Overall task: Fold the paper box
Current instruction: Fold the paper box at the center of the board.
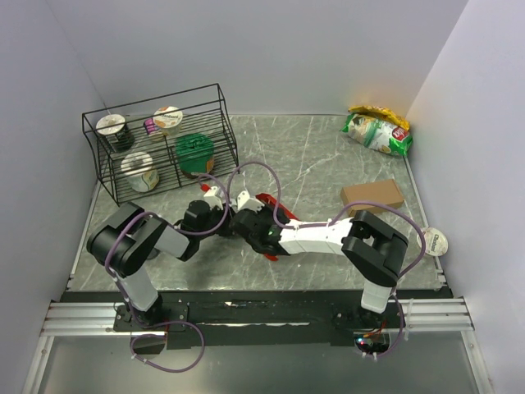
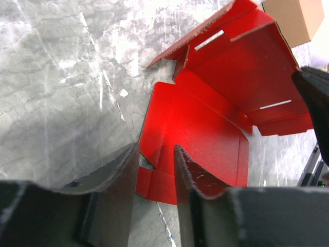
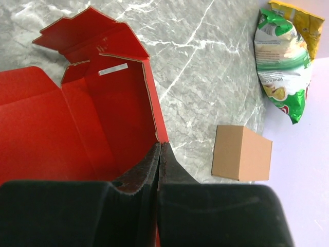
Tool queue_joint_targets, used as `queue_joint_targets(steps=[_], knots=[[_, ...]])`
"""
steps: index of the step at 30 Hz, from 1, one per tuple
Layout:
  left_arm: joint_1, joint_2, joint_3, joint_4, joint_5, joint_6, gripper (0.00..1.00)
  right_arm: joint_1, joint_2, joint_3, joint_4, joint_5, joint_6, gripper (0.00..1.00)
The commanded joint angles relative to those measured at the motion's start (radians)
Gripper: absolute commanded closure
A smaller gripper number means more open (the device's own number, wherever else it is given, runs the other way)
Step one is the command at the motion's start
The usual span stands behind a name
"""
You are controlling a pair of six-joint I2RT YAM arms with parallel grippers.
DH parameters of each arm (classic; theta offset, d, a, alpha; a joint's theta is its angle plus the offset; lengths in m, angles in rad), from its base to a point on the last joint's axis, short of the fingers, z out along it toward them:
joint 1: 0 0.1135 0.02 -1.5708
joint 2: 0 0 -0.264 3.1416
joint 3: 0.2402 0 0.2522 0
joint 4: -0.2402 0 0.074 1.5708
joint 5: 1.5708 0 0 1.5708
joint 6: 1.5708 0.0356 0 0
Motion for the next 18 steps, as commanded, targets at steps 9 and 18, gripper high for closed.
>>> queue_joint_targets(steps=[9, 18], knots=[[0.093, -0.119, 0.171, -0.106, 0.045, 0.088, 0.42, 0.024, -0.013, -0.111, 0.138, -0.005, 0.004, 1.00], [0.115, -0.047, 0.214, -0.016, 0.119, 0.038, 0.49, 0.054, -0.028, -0.116, 0.175, 0.080, -0.031, 1.00]])
